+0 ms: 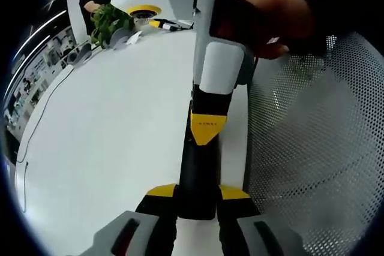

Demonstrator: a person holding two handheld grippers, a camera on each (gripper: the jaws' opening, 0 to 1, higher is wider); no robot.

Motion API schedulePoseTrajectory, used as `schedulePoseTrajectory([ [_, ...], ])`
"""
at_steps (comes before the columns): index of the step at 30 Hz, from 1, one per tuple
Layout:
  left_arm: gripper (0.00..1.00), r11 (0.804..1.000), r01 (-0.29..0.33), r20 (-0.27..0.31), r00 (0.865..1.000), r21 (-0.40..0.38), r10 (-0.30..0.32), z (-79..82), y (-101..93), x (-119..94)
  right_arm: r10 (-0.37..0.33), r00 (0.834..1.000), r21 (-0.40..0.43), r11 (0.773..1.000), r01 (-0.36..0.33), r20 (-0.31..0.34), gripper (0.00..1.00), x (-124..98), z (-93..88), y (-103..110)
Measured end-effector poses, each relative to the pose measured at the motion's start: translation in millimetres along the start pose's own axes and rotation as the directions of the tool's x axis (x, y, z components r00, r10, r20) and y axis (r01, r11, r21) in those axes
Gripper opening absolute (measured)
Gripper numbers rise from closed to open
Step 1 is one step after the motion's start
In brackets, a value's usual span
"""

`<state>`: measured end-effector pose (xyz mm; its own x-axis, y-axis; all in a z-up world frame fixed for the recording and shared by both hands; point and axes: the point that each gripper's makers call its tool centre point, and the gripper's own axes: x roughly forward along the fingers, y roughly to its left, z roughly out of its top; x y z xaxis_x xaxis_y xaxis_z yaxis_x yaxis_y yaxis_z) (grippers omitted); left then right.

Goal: Press the specified remote control buttons in sequence, fully releasing each button before pressing the next.

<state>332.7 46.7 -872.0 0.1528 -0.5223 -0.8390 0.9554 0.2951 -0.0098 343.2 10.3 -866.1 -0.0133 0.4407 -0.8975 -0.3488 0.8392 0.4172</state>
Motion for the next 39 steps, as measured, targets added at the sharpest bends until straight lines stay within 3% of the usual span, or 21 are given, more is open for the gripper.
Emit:
schedulePoseTrajectory([
  [3, 0.25, 1.0, -0.001, 0.0, 1.0, -0.004, 0.001, -0.2, 0.2, 0, -0.034, 0.999, -0.066, 0.997, 0.035, 0.012, 0.0, 0, 1.4, 1],
  [16, 0.25, 1.0, 0.0, -0.008, 1.0, 0.012, 0.0, -0.4, -0.1, 0, -0.009, 1.0, -0.014, 1.0, 0.009, 0.019, 0.0, -1, 0.6, 1],
  [20, 0.25, 1.0, -0.001, -0.006, 1.0, 0.012, 0.001, -0.5, -0.1, 0, -0.007, 1.0, -0.003, 1.0, 0.007, 0.004, 0.0, -2, -0.4, 1],
  [27, 0.25, 1.0, 0.0, -0.001, 1.0, 0.008, 0.0, -0.4, -0.1, -1, 0.008, 0.996, 0.037, 0.999, -0.004, -0.087, 0.0, 0, -12.0, -1],
  [35, 0.25, 1.0, 0.0, 0.0, 1.0, 0.008, 0.0, -0.8, 0.2, 0, 0.0, 0.996, 0.026, 1.0, 0.002, -0.089, 0.0, 3, -9.9, -3],
  [39, 0.25, 1.0, 0.002, 0.004, 1.0, 0.008, -0.002, -0.9, 0.4, 0, -0.034, 0.995, -0.03, 0.999, 0.031, -0.093, 0.0, 4, -12.1, -2],
])
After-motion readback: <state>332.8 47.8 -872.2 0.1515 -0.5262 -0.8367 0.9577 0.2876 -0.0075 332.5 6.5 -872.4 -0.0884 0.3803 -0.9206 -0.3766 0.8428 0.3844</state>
